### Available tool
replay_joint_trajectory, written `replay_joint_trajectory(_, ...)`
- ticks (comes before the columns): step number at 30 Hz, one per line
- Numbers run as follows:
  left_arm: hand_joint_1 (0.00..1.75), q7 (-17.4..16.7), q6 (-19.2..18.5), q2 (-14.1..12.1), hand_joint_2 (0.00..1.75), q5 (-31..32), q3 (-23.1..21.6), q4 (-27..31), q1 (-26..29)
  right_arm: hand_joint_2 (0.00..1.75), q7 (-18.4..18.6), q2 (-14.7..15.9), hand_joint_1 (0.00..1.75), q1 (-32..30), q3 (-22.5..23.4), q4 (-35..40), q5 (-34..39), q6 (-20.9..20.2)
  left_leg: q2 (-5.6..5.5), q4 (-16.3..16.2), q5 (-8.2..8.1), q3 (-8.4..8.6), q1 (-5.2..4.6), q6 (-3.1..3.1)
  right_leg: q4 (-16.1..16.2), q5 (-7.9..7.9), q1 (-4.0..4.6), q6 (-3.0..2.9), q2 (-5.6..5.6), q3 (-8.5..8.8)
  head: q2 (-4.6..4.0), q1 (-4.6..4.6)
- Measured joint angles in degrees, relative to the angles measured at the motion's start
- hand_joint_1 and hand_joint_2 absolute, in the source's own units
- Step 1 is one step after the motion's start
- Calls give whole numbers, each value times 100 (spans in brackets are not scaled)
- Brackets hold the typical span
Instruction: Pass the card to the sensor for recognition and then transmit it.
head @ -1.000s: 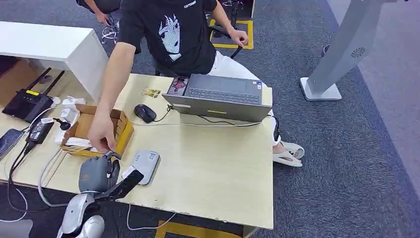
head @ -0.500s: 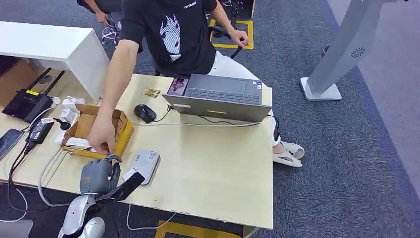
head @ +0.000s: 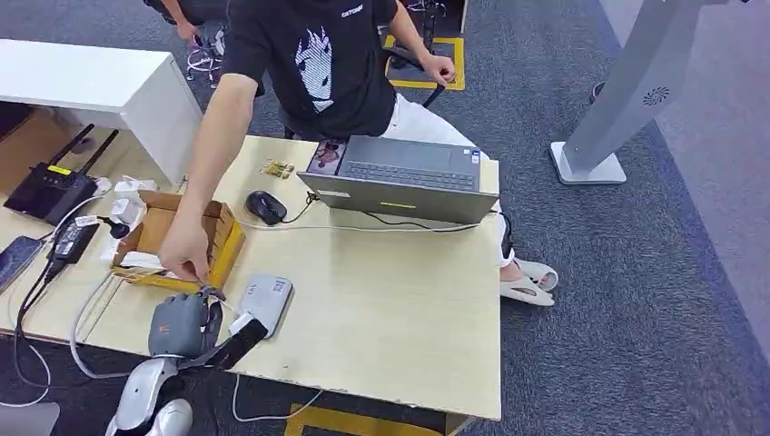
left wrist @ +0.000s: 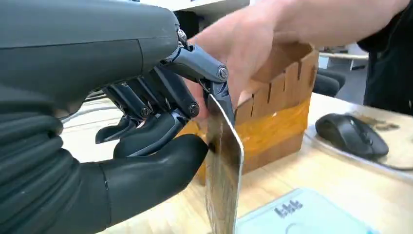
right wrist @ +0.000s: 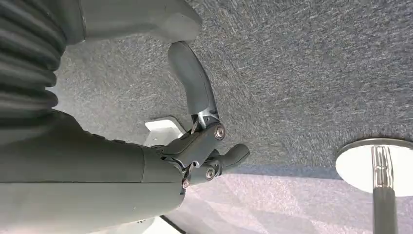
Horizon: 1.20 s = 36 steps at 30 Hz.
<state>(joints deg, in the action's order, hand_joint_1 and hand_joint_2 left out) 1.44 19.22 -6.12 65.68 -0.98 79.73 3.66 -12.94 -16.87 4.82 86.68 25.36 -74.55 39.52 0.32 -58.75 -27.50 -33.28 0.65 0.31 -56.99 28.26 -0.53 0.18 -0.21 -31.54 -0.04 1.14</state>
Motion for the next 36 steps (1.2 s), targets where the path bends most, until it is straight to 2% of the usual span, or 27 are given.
replay_joint_trajectory(17,175,-101,-247,-144,175,142,-4,-230,69,175,33,7,0,3,0,-64,-4,0,0,0,0,0,0,0,0,0,0,0,-1,1,0,2)
replay_joint_trajectory(27,175,-118,-173,-251,175,61,-4,-205,107,175,24,11,0,3,0,-77,2,0,0,0,0,0,1,0,0,1,0,0,0,0,0,0)
replay_joint_trajectory(30,175,-118,-151,-354,175,90,-4,-86,112,175,-2,11,0,3,0,-77,15,0,0,0,0,0,2,0,-1,0,1,0,0,0,0,0)
replay_joint_trajectory(36,175,-118,-140,-754,175,-125,180,451,55,175,-17,11,0,3,0,-74,33,0,0,0,1,1,6,-1,-2,0,2,-1,0,-1,0,2)
